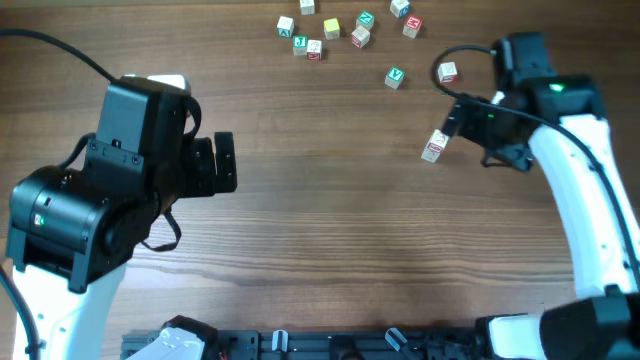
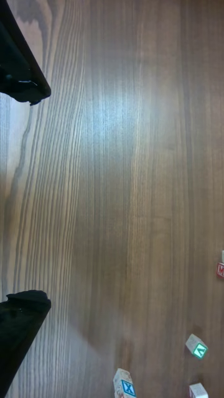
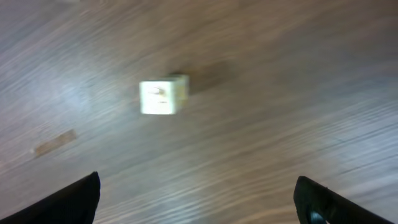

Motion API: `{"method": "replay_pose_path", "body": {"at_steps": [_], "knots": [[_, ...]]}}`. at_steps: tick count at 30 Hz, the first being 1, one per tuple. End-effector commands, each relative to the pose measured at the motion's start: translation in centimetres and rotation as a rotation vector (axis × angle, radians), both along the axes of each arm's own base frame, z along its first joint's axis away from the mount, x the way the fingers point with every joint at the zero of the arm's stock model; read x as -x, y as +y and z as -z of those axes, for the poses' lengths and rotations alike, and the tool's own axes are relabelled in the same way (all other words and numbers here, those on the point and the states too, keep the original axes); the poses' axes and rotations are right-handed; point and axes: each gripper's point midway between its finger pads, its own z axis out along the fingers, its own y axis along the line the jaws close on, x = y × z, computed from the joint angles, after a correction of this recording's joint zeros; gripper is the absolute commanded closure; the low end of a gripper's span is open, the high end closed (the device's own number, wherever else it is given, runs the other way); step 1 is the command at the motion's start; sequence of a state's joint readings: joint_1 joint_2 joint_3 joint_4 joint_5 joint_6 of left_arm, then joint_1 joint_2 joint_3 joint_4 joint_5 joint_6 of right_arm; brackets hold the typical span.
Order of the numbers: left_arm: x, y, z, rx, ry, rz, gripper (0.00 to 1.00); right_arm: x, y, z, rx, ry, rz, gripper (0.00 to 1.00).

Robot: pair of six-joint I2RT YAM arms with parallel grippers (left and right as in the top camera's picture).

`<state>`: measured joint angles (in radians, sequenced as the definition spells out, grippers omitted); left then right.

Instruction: Form a tower

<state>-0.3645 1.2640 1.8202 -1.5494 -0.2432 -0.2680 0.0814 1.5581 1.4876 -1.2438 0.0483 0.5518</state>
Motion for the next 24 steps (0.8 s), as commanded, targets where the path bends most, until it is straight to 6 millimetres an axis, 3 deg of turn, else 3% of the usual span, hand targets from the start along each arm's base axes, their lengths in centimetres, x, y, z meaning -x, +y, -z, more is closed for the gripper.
{"method": "replay_pose_path", "body": {"at_steps": [1, 5, 21, 24], "knots": [[0.0, 0.4, 0.0, -0.006, -0.004, -0.021, 0.0, 0.7, -2.0, 0.3, 0.075, 0.019, 0.012, 0.0], [0.0, 0.4, 0.0, -0.006, -0.004, -0.021, 0.0, 1.9, -2.1, 2.2, 0.08, 0.081, 0.008, 0.0], [0.0, 0.4, 0.0, -0.006, -0.004, -0.021, 0.0, 2.6, -2.1, 2.3, 0.088, 0.109, -0.006, 0.0], [0.0, 0.4, 0.0, -0.006, -0.004, -0.021, 0.0, 3.7, -3.4, 2.2, 0.153, 0.151, 0.036, 0.0]]}}
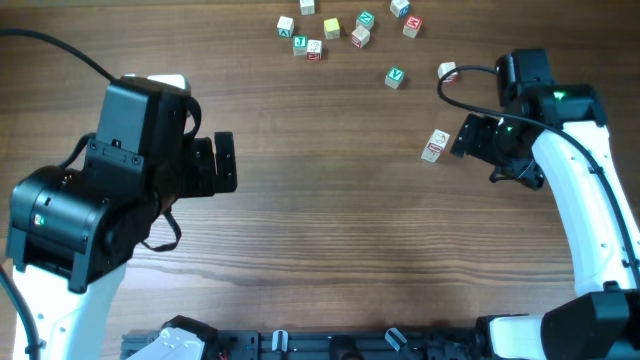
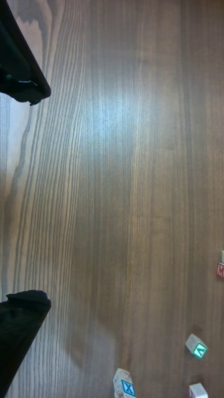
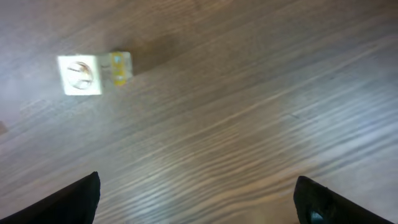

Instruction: Form a tower

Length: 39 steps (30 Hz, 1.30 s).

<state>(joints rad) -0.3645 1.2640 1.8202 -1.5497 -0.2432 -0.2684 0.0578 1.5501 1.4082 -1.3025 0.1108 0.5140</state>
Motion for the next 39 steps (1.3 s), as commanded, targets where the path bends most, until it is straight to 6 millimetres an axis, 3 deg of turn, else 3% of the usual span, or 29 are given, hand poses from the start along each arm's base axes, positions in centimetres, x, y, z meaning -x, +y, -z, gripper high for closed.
{"method": "replay_pose_path", "body": {"at_steps": [1, 17, 19, 22, 24, 35, 39], "knots": [[0.0, 0.4, 0.0, -0.006, -0.005, -0.021, 0.0, 0.9, -1.7, -0.1, 0.092, 0.025, 0.051, 0.0], [0.0, 0.4, 0.0, -0.006, -0.005, -0.021, 0.0, -0.1, -1.2, -0.1, 0.052, -0.026, 0.127, 0.02], [0.0, 0.4, 0.0, -0.006, -0.005, -0.021, 0.0, 0.1, -1.3, 0.0, 0.059, -0.014, 0.121, 0.26], [0.0, 0.4, 0.0, -0.006, -0.005, -0.021, 0.0, 0.4, -1.4, 0.0, 0.067, -0.002, 0.121, 0.71], [0.0, 0.4, 0.0, -0.006, -0.005, -0.021, 0.0, 0.4, -1.4, 0.0, 0.067, -0.002, 0.121, 0.93], [0.0, 0.4, 0.0, -0.006, -0.005, -0.021, 0.0, 0.9, -1.2, 0.1, 0.052, 0.01, 0.176, 0.96], [0.0, 0.4, 0.0, -0.006, -0.005, -0.021, 0.0, 4.1, -4.7, -0.8, 0.248, 0.05, 0.433, 0.96]]}}
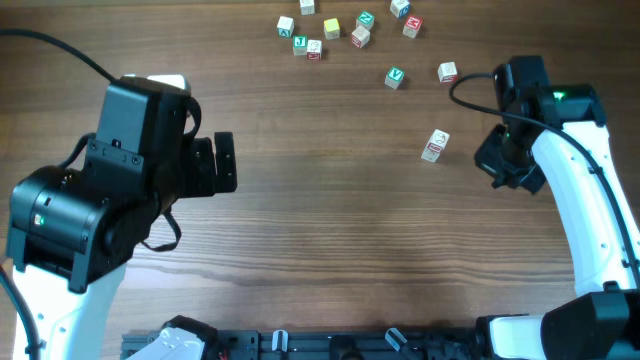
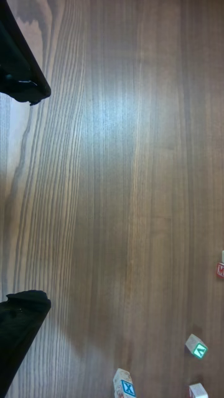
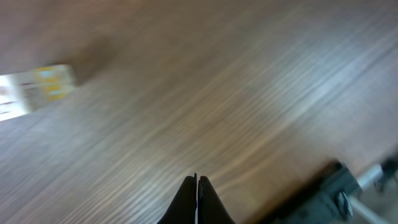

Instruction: Form a tower

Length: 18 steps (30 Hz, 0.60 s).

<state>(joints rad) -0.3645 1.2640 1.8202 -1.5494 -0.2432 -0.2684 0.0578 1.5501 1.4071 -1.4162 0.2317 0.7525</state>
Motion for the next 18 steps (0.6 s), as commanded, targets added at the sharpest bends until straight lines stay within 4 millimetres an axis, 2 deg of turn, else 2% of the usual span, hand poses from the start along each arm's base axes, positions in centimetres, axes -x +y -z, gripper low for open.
{"method": "replay_pose_path", "body": {"at_steps": [1, 4, 7, 18], "knots": [[0.0, 0.4, 0.0, -0.006, -0.004, -0.021, 0.0, 1.6, -2.6, -0.7, 0.153, 0.0, 0.186, 0.96], [0.0, 0.4, 0.0, -0.006, -0.004, -0.021, 0.0, 1.3, -1.4, -0.3, 0.084, -0.009, 0.202, 0.96], [0.0, 0.4, 0.0, -0.006, -0.004, -0.022, 0.0, 1.4, -1.2, -0.2, 0.069, -0.038, 0.319, 0.96], [0.0, 0.4, 0.0, -0.006, -0.004, -0.021, 0.0, 0.4, 0.9, 0.3, -0.059, -0.055, 0.345, 0.96]]}}
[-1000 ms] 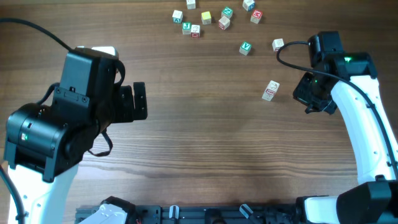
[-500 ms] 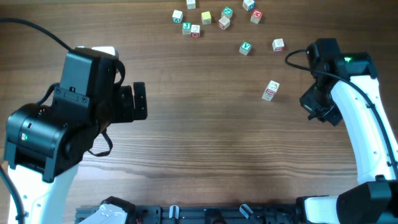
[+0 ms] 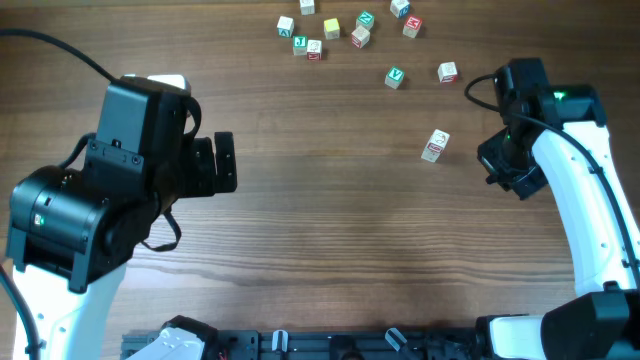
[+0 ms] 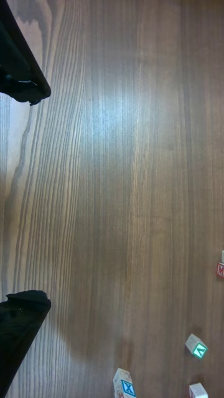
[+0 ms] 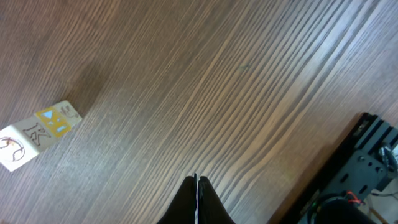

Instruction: Form a tower

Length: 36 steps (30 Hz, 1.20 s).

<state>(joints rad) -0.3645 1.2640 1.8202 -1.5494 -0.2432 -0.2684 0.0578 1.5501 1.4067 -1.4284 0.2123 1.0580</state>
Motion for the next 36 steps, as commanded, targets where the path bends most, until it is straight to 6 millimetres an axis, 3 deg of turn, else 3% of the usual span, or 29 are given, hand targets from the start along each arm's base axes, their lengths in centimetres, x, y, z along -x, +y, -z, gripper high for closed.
{"method": "replay_pose_path", "body": {"at_steps": [1, 3, 8, 12, 18, 23, 25, 30, 32, 35, 36], "knots": [[0.0, 0.4, 0.0, -0.006, -0.004, -0.021, 0.0, 0.1, 0.8, 0.4, -0.049, -0.004, 0.059, 0.96], [0.0, 0.4, 0.0, -0.006, -0.004, -0.021, 0.0, 0.1, 1.1, 1.1, -0.064, 0.0, 0.076, 0.96], [0.0, 0.4, 0.0, -0.006, -0.004, -0.021, 0.0, -0.1, 2.2, 6.3, -0.155, -0.019, 0.122, 0.96], [0.0, 0.4, 0.0, -0.006, -0.004, -0.021, 0.0, -2.2, 3.1, 8.4, -0.228, -0.114, 0.164, 0.96], [0.0, 0.4, 0.0, -0.006, -0.004, -0.022, 0.0, -3.5, 4.1, 12.2, -0.283, -0.054, 0.168, 0.95], [0.0, 0.4, 0.0, -0.006, -0.004, -0.021, 0.0, -4.1, 4.3, 13.1, -0.324, -0.051, 0.183, 0.96], [0.0, 0.4, 0.0, -0.007, -0.004, -0.021, 0.0, -5.3, 3.7, 13.0, -0.357, -0.097, 0.131, 0.96], [0.0, 0.4, 0.0, -0.006, -0.004, -0.021, 0.0, -4.8, 2.3, 10.5, -0.435, -0.141, -0.021, 0.96], [0.0, 0.4, 0.0, -0.006, -0.004, -0.021, 0.0, -4.4, 1.5, 7.8, -0.388, -0.203, -0.125, 0.96], [0.0, 0.4, 0.0, -0.007, -0.004, -0.021, 0.0, -3.2, 0.3, 0.3, -0.208, -0.412, -0.364, 0.96], [0.0, 0.4, 0.0, -0.006, -0.004, -0.021, 0.0, -2.7, 0.3, -1.1, -0.179, -0.457, -0.399, 0.96]]}}
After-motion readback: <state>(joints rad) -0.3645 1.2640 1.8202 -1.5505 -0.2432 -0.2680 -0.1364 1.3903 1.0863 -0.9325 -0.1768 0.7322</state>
